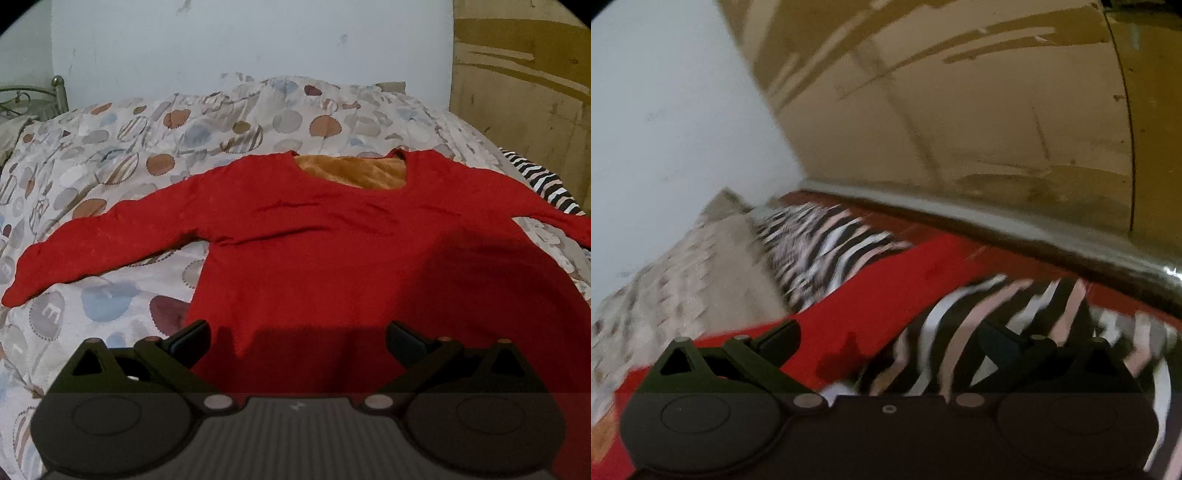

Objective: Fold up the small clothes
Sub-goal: 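Reach the right gripper to a sweater sleeve cuff and grasp it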

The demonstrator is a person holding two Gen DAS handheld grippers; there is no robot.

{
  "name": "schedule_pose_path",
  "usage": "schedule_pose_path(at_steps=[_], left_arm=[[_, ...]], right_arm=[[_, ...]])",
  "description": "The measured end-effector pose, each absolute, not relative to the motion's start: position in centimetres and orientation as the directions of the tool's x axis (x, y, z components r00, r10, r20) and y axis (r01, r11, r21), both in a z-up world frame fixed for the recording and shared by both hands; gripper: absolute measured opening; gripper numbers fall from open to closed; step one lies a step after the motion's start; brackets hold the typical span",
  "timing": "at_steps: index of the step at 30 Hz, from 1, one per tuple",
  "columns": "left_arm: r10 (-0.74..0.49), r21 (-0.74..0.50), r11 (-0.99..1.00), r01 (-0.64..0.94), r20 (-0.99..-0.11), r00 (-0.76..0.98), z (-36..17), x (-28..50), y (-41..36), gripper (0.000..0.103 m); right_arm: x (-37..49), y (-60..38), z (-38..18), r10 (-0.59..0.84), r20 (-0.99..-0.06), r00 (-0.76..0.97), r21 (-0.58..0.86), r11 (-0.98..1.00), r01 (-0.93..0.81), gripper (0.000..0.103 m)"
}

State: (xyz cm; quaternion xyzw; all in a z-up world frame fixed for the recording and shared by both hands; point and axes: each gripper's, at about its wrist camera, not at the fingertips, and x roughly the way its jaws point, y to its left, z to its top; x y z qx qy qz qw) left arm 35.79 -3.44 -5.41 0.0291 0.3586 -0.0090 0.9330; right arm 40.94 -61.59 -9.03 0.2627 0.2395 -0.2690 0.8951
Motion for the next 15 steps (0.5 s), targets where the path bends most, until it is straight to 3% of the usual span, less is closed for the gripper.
schedule_pose_path(at_steps=[3,8,10,11,13,15], left_arm=[[0.016,0.059,0.998,0.031,-0.671,0.741,-5.5,35.9,-3.1,0.103],[0.035,0.067,0.998,0.014,-0.668,0.743,-5.2,35.9,-2.4,0.103],[0.043,0.07,0.998,0.005,-0.664,0.747,-4.9,35.9,-2.1,0.103],[0.046,0.07,0.998,0.0,-0.662,0.748,-4.8,35.9,-2.0,0.103],[0.048,0.066,0.998,-0.006,-0.655,0.754,-4.6,35.8,-1.8,0.103],[0.045,0.056,0.998,-0.011,-0.648,0.761,-4.3,35.6,-1.4,0.103]], right_arm=[[42.2,-63.6,-9.5,-0.378,-0.594,0.71,0.342,0.68,0.648,0.084],[43.0,-67.0,-11.2,-0.362,-0.625,0.691,0.489,0.508,0.709,0.067],[43.2,-67.8,-12.0,-0.355,-0.645,0.677,0.518,0.448,0.729,0.043],[43.3,-68.0,-12.3,-0.35,-0.648,0.677,0.532,0.428,0.731,0.036],[43.4,-68.0,-12.3,-0.349,-0.628,0.695,0.563,0.413,0.716,0.008],[43.5,-67.6,-11.4,-0.374,-0.599,0.708,0.56,0.435,0.705,0.007]])
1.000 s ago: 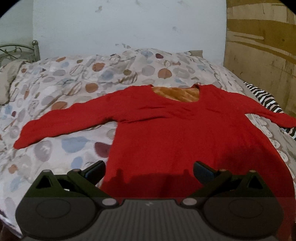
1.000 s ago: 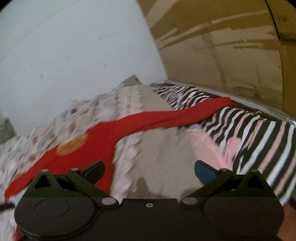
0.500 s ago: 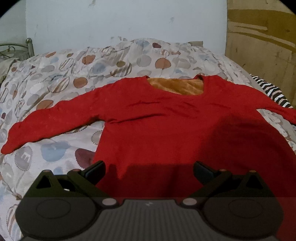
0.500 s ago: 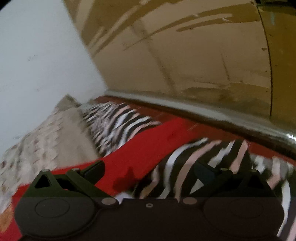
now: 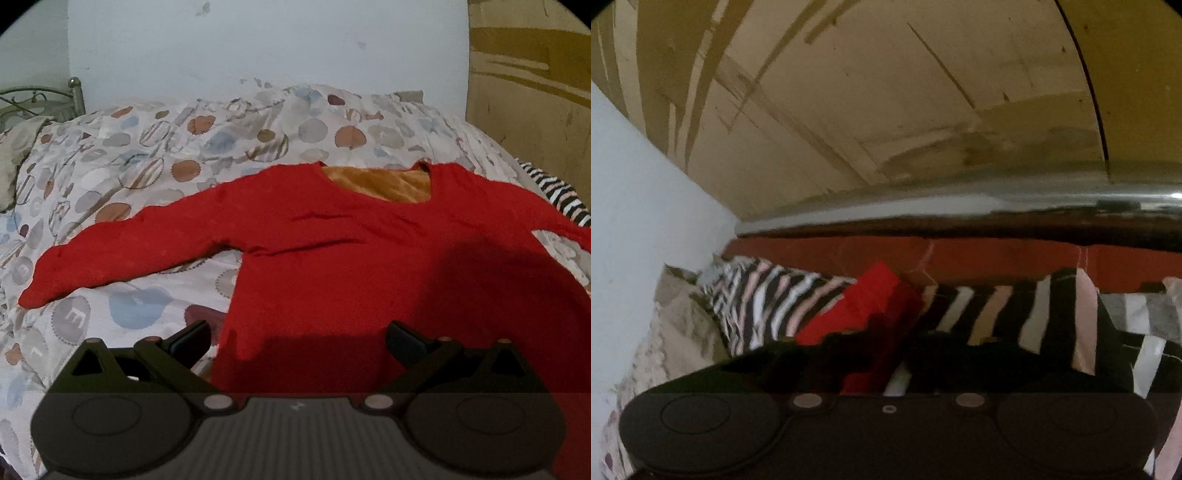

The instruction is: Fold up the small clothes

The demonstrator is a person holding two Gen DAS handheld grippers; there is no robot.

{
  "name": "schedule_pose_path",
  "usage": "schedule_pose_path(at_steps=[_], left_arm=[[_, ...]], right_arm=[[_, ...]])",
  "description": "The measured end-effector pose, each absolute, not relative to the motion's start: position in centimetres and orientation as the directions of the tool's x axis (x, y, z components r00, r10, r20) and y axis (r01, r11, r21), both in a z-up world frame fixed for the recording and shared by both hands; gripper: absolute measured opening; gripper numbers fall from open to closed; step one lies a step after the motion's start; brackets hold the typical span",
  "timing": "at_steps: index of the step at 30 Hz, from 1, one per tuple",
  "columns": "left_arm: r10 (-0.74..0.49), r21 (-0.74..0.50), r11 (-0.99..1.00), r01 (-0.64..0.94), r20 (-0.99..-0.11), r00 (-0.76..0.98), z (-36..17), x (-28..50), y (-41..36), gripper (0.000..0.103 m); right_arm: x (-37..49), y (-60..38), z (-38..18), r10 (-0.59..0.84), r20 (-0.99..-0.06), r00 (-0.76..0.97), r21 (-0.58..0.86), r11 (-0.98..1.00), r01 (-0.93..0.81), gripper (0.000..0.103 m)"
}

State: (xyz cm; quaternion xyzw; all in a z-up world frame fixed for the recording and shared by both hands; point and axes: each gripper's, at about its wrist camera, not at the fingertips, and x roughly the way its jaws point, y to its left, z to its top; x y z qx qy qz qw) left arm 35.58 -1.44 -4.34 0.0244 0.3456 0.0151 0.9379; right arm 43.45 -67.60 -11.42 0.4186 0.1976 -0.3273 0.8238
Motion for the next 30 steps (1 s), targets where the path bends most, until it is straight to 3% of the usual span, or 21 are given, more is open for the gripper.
schedule_pose_path(at_steps=[7,13,18,24,30], left_arm=[[0.053,0.04,0.999,-0.035,-0.638,0.768,-3.7,35.5,-0.6,0.103],[0.046,-0.013,0.998,-0.069,-0.622,0.782,-2.8,35.0,0.6,0.103],[0.066,-0.047,0.992,-0.118,-0.598,0.799,-2.0,34.3,2.4,0.103],[0.081,-0.112,0.977,-0.18,-0.583,0.808,-1.6,33.6,4.7,0.103],[0.087,-0.139,0.97,-0.198,-0.562,0.822,-1.5,32.5,6.1,0.103]], right_arm=[[44.3,-60.9,-3.5,-0.416,-0.395,0.819,0.376,0.74,0.557,0.006],[45.1,-50.8,3.0,-0.208,-0.238,0.949,0.421,0.858,0.294,0.005],[45.0,-39.7,6.4,-0.002,-0.113,0.994,0.357,0.933,0.043,0.005],[43.4,-27.4,6.1,0.204,-0.093,0.975,0.247,0.953,-0.176,0.005],[41.9,-18.0,1.1,0.332,-0.215,0.919,0.06,0.943,-0.327,0.005]])
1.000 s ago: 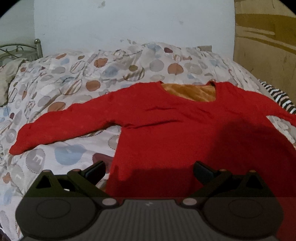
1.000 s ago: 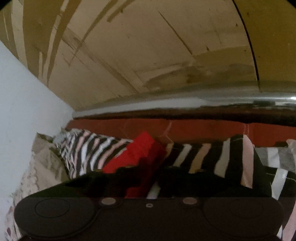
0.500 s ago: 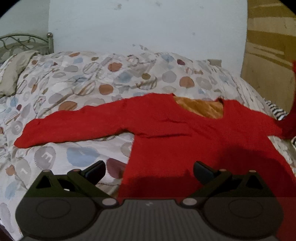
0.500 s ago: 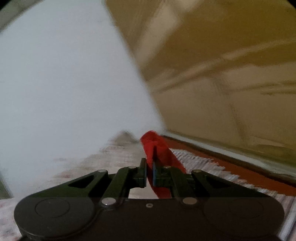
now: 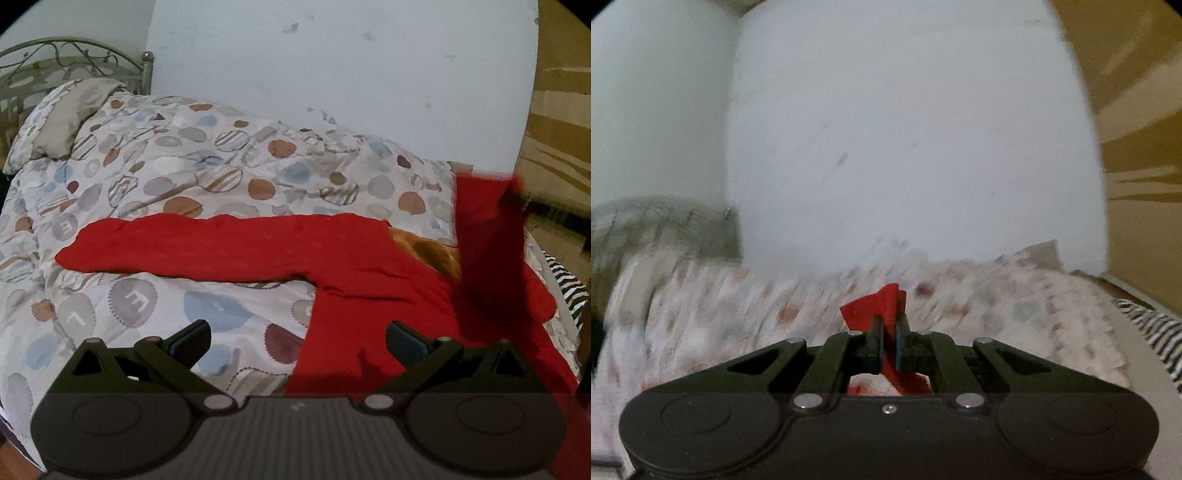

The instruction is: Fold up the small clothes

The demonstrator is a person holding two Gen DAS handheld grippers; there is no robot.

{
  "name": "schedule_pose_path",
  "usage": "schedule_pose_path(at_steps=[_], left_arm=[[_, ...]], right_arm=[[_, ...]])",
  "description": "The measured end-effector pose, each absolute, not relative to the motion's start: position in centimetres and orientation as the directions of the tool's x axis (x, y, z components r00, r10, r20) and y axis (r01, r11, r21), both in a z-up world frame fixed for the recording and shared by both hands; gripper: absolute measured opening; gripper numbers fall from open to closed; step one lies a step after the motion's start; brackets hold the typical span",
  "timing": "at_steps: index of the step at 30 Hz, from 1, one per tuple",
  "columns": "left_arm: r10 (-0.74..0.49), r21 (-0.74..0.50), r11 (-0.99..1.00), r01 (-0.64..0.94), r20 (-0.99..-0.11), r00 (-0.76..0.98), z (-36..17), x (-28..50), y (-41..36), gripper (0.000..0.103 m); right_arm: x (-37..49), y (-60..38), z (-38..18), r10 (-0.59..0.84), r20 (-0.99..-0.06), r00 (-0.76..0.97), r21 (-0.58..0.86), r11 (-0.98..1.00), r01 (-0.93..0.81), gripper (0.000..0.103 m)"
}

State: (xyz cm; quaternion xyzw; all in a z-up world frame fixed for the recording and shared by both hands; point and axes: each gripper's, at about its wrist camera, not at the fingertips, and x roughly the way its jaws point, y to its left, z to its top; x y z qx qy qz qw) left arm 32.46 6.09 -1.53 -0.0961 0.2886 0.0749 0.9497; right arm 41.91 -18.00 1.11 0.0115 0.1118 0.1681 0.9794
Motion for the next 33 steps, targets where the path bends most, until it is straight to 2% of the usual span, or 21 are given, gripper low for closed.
schedule_pose_path(at_steps=[6,8,10,11,13,16,22,29,33], left_arm=[[0.1,-0.147,0.964,-0.221,-0.569,0.816,-2.1,32.9,6.6,0.103],[0.094,-0.162,0.961,-0.223,-0.568,0.818,-2.4,33.2,6.6,0.103],[0.084,-0.178,0.959,-0.22,-0.562,0.823,-2.6,33.6,6.4,0.103],[0.077,-0.186,0.958,-0.216,-0.56,0.825,-2.7,33.9,6.2,0.103],[0.061,-0.196,0.96,-0.202,-0.557,0.828,-2.8,34.5,5.8,0.103],[0.024,-0.212,0.963,-0.164,-0.544,0.839,-3.0,35.5,4.9,0.103],[-0.068,-0.252,0.965,-0.075,-0.513,0.856,-3.6,38.3,2.7,0.103],[0.02,-0.124,0.984,-0.126,-0.632,0.775,-6.8,41.0,0.3,0.103],[0.023,-0.121,0.984,-0.13,-0.639,0.769,-7.8,40.3,0.3,0.103]], right_arm=[[39.7,-13.4,-4.7,0.398,-0.41,0.821,-0.119,0.869,-0.481,0.007],[39.2,-13.0,-5.8,0.413,-0.456,0.789,-0.157,0.835,-0.527,0.018],[38.4,-13.4,-6.2,0.419,-0.485,0.768,-0.164,0.818,-0.551,0.037],[38.3,-13.6,-6.3,0.423,-0.5,0.756,-0.162,0.812,-0.561,0.041],[37.8,-14.7,-6.4,0.428,-0.514,0.744,-0.153,0.807,-0.57,0.059],[36.8,-17.1,-6.1,0.41,-0.504,0.761,-0.166,0.818,-0.55,0.078],[35.9,-24.4,-6.4,0.272,-0.501,0.822,-0.185,0.894,-0.409,0.099],[38.0,-31.7,-8.7,-0.03,-0.463,0.886,-0.317,0.939,-0.134,0.102],[40.8,-33.6,-10.4,-0.12,-0.454,0.883,-0.356,0.933,-0.056,0.102]])
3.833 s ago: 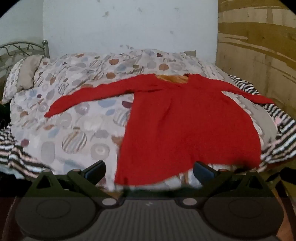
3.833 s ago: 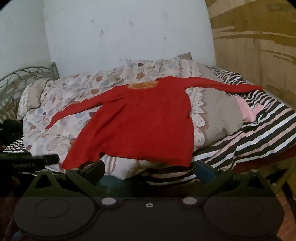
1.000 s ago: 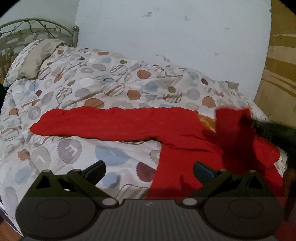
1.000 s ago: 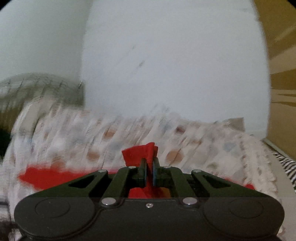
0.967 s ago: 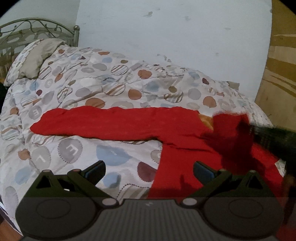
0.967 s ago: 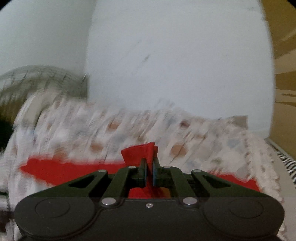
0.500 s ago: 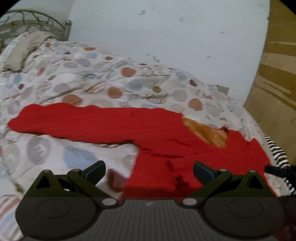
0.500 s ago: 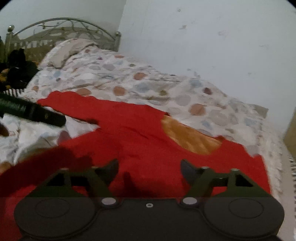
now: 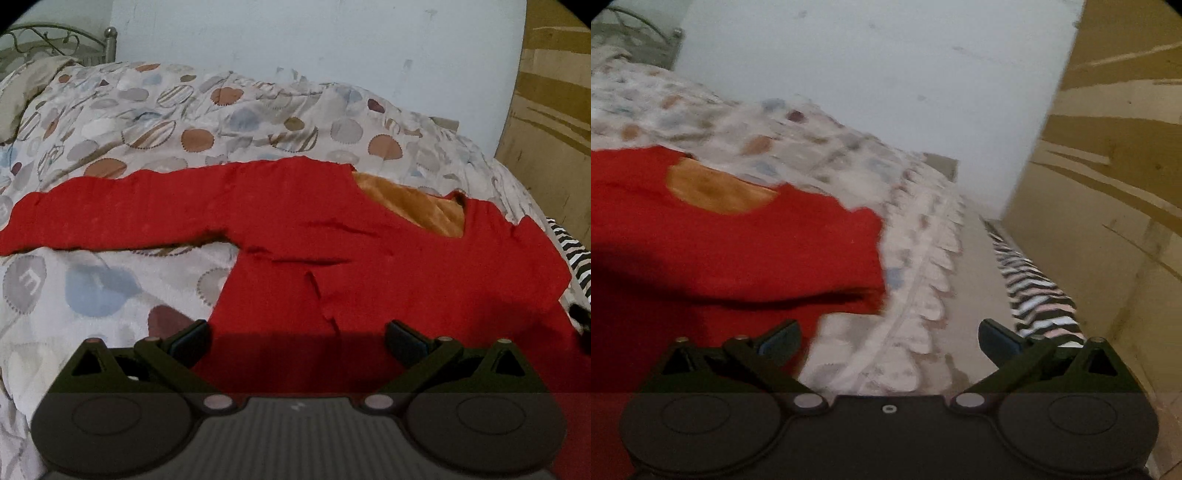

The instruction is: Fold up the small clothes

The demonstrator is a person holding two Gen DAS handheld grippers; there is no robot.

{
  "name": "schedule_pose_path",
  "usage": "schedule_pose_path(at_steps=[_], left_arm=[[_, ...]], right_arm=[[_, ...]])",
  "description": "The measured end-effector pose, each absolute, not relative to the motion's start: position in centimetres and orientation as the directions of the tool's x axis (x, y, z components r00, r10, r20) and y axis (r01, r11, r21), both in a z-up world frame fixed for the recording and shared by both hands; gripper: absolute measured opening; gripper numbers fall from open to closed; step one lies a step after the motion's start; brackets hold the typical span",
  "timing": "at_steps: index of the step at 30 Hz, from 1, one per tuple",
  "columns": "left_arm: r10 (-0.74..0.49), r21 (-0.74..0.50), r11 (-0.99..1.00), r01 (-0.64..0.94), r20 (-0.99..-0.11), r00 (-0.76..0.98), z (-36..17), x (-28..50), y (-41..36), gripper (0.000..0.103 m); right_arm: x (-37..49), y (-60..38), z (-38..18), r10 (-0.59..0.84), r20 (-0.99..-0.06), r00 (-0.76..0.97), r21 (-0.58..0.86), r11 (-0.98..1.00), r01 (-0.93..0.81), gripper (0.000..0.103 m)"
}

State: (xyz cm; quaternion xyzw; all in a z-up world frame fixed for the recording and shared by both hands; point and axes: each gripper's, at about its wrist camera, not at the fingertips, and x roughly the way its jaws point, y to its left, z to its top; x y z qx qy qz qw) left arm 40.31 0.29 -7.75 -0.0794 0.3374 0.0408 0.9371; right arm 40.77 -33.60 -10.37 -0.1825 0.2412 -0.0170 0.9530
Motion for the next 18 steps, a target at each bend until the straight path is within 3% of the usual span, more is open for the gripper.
schedule_pose_path(at_steps=[8,13,18], left_arm=[[0.032,-0.105,0.986,-0.128,-0.638,0.769,-7.7,40.2,0.1,0.103],[0.03,-0.089,0.99,-0.111,-0.634,0.773,-7.6,40.4,-0.5,0.103],[0.024,-0.072,0.993,-0.091,-0.642,0.766,-8.1,40.7,-0.9,0.102]], right_arm=[[44.9,-32.3,-12.5,-0.178,-0.33,0.927,-0.561,0.827,-0.042,0.102],[44.4,-32.6,-11.6,-0.196,-0.247,0.949,-0.549,0.835,0.03,0.1],[45.5,-35.5,-12.1,-0.296,-0.359,0.885,-0.452,0.885,0.112,0.101]])
